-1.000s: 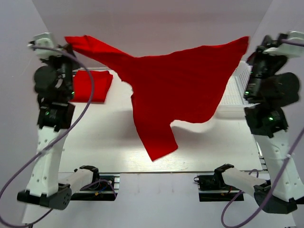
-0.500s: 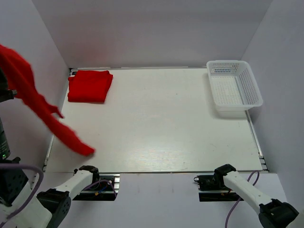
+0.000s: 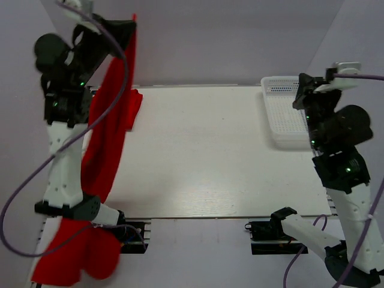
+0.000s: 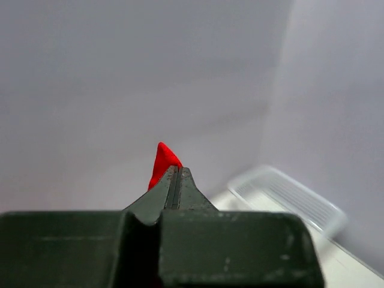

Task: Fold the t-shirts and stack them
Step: Flatten out the tshirt

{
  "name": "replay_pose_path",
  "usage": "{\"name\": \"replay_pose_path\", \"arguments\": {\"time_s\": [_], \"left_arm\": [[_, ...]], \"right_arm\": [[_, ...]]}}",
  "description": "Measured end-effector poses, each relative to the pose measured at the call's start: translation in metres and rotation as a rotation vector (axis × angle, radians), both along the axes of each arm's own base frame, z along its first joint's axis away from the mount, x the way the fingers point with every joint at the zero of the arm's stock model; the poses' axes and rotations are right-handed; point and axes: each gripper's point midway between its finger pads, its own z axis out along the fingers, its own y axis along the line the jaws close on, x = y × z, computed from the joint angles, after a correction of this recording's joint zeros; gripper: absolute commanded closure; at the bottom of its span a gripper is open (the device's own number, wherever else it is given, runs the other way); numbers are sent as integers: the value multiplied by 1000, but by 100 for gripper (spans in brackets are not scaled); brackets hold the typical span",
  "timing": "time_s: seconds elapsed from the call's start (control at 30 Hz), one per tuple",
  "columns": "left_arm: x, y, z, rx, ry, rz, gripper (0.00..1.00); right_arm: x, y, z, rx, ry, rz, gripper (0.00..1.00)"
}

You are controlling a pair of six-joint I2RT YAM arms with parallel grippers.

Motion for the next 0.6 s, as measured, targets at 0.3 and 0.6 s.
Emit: {"name": "replay_pose_path", "arguments": {"time_s": [0.3,0.6], "left_arm": [[114,-102,-136,-8,399,-421,100],[76,-189,-117,49,319,-671,100]], "right_arm": [[37,11,-80,2,187,-31,100],[70,21,-138,13,328,-69,100]]}}
